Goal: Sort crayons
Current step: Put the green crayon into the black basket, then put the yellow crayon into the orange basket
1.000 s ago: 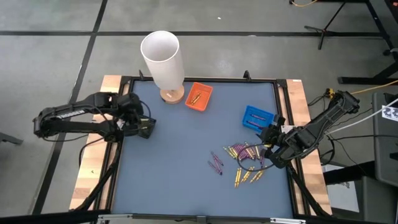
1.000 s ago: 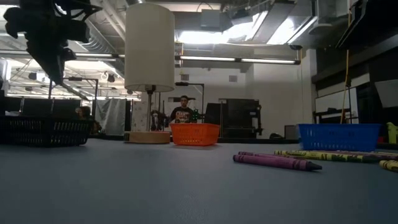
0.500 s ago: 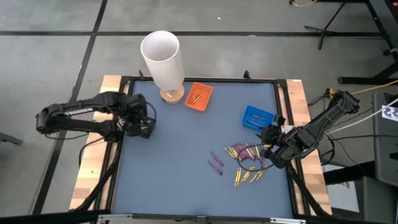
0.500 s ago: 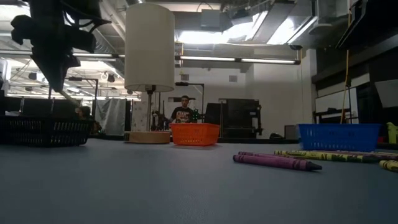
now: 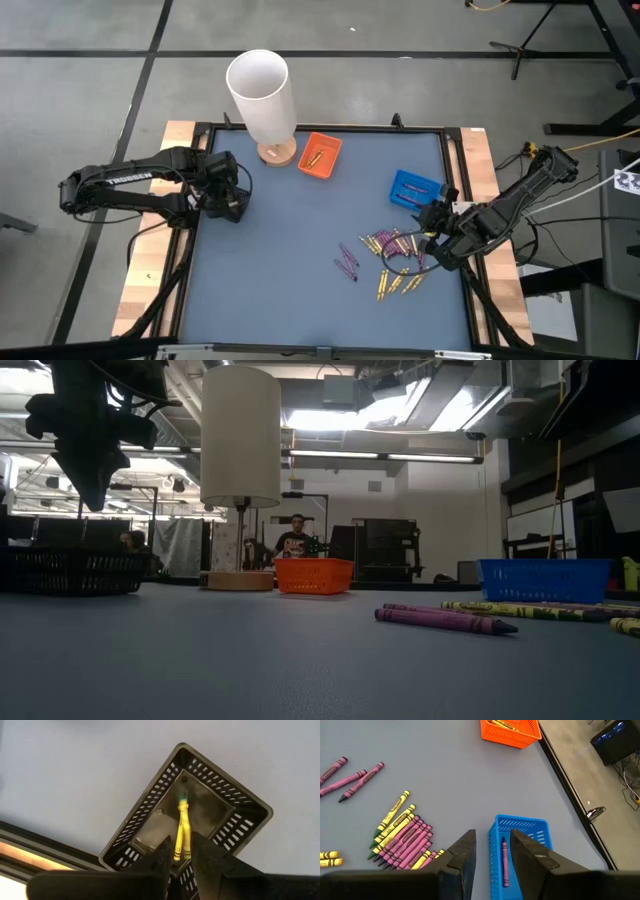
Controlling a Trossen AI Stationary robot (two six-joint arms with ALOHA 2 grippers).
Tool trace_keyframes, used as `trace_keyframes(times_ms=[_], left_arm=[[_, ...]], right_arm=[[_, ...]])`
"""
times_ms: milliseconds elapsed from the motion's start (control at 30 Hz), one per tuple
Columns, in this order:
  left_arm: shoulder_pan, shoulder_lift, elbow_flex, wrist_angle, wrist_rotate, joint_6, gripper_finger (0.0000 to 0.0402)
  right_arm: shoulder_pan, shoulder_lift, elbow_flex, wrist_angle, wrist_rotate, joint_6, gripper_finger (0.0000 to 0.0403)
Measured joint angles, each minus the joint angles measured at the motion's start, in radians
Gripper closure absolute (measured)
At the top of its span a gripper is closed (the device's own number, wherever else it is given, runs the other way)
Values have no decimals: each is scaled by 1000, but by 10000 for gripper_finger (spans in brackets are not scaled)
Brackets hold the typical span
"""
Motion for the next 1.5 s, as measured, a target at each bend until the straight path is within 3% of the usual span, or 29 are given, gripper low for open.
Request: trace_keyframes(times_ms=[500, 833, 1133, 1367, 1500], left_arm=[[0, 0, 0, 6, -23, -5, 305], [0, 0, 0, 9, -22, -6, 307], [0, 0, 0, 9, -22, -6, 307], [0, 0, 0, 9, -22, -6, 307], [0, 0, 0, 9, -22, -7, 307]], right_arm=[[0, 0, 0, 74, -5, 0, 284], [0, 50, 0, 305, -143, 0, 284], [0, 200, 0, 402, -313, -63, 284], [0, 308, 0, 391, -605, -133, 284], [0, 357, 0, 387, -709, -186, 284]])
